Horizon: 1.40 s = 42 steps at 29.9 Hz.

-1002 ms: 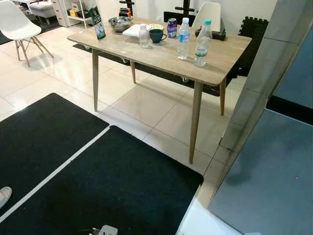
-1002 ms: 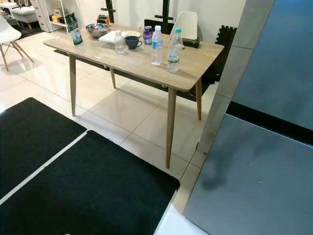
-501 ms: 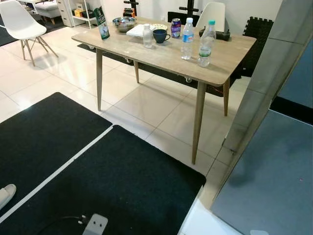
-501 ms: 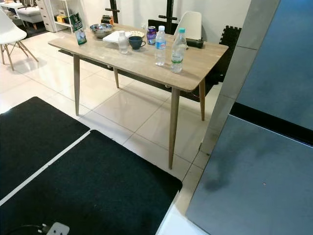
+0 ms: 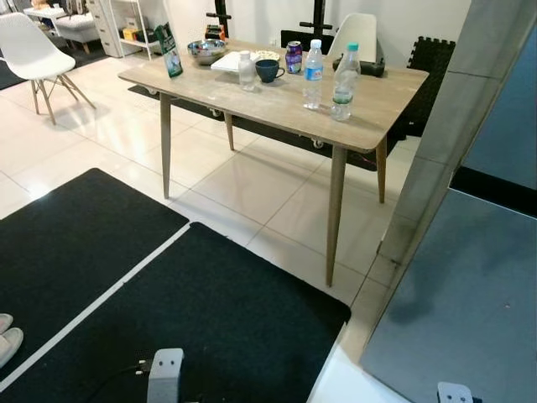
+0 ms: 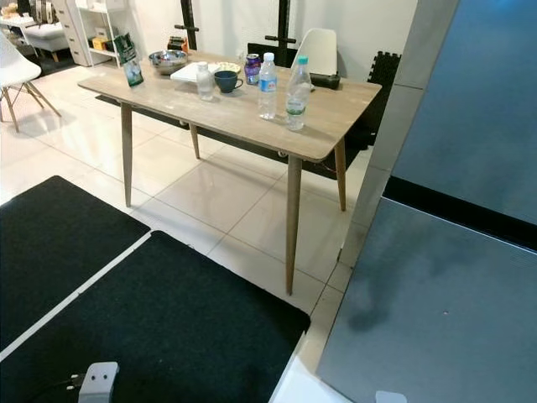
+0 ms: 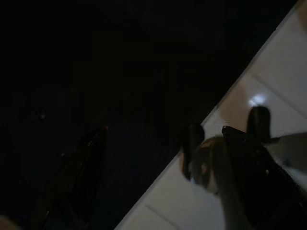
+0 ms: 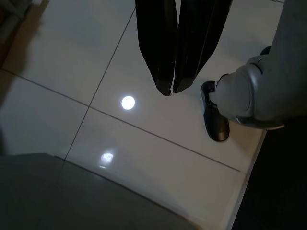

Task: Restocking fridge

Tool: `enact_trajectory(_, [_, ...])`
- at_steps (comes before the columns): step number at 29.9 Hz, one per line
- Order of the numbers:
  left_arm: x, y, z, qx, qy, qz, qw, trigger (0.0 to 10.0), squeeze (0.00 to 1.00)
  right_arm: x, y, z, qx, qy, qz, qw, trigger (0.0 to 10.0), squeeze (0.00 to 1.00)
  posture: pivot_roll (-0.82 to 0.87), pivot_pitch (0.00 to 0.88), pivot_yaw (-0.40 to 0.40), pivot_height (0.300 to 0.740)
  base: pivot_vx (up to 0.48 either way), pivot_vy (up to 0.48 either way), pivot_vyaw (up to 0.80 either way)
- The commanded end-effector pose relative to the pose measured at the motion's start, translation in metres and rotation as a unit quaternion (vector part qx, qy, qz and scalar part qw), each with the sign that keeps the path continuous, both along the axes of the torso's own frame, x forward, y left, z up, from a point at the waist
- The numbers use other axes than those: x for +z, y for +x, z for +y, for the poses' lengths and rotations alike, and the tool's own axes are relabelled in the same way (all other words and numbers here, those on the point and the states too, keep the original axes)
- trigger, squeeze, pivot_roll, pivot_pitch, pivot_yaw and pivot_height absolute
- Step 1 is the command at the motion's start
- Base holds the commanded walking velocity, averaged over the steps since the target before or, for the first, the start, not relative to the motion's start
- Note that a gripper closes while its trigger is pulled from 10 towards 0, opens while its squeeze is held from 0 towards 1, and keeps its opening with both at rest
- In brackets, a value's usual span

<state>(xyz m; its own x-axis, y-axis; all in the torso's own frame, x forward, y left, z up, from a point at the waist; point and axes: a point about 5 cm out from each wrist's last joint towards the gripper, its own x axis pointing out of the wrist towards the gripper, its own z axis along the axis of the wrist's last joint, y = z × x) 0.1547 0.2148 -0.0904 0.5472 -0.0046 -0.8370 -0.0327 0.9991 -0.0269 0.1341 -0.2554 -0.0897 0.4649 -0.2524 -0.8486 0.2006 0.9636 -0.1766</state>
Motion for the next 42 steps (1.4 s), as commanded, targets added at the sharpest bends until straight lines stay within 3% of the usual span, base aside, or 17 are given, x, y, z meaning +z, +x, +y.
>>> enact_trajectory(1, [-0.005,-0.009,-0.008,-0.015,-0.004,0.020,1.000,10.0,0.00,0.003,0.004,-0.005,-0.004,-0.006,-0.007,1.000,10.0,0.00,-0.05,0.017,0.013,0.740,0.000,0.000,0.00])
enact_trajectory(6, [-0.007,-0.008,-0.020,-0.082,0.000,0.031,0.996,10.0,0.00,0.008,0.012,-0.012,-0.004,-0.002,-0.023,1.000,10.0,0.00,-0.07,0.001,-0.037,0.740,0.000,0.000,0.00])
enact_trajectory(8, [-0.003,0.000,-0.016,-0.037,-0.006,0.016,0.999,10.0,0.00,0.009,0.014,-0.010,0.010,0.012,-0.031,0.999,10.0,0.00,-0.05,0.000,-0.046,0.740,0.000,0.000,0.00])
enact_trajectory(10, [-0.001,0.004,-0.016,-0.024,-0.011,0.006,1.000,10.0,0.00,0.009,0.015,-0.009,0.022,0.013,-0.029,0.999,10.0,0.00,-0.06,0.000,-0.039,0.740,0.000,0.000,0.38])
enact_trajectory(12, [-0.001,0.007,-0.025,-0.052,-0.012,0.002,0.999,10.0,0.00,0.008,0.015,-0.004,0.035,0.014,-0.023,0.999,10.0,0.00,-0.07,0.000,-0.029,0.740,0.000,0.000,0.76])
enact_trajectory(18, [-0.005,0.003,-0.038,-0.069,-0.023,0.012,0.997,10.0,0.00,0.007,0.020,0.003,0.056,0.018,-0.026,0.998,10.0,0.00,-0.10,0.000,-0.015,0.740,0.000,0.000,0.76])
enact_trajectory(19, [-0.005,0.003,-0.039,-0.068,-0.012,0.014,0.997,10.0,0.00,0.003,0.012,0.008,0.082,0.017,-0.005,0.996,10.0,0.00,-0.10,0.000,-0.026,0.740,0.000,0.000,0.76])
enact_trajectory(24, [-0.003,0.011,-0.049,-0.079,-0.009,-0.001,0.997,10.0,0.00,-0.004,-0.007,0.008,0.093,0.020,0.028,0.995,10.0,0.00,-0.08,0.000,-0.012,0.740,0.000,0.000,0.76])
enact_trajectory(33, [-0.007,0.000,-0.044,-0.095,-0.005,0.030,0.995,10.0,0.00,-0.008,-0.012,0.016,0.080,0.034,0.029,0.996,10.0,0.00,-0.09,0.000,0.017,0.740,0.000,0.000,0.76])
enact_trajectory(42, [-0.003,0.010,-0.043,-0.094,-0.023,0.017,0.995,10.0,0.00,-0.008,-0.004,0.026,0.094,0.041,0.024,0.994,10.0,0.00,-0.06,0.000,0.009,0.740,0.000,0.000,0.77])
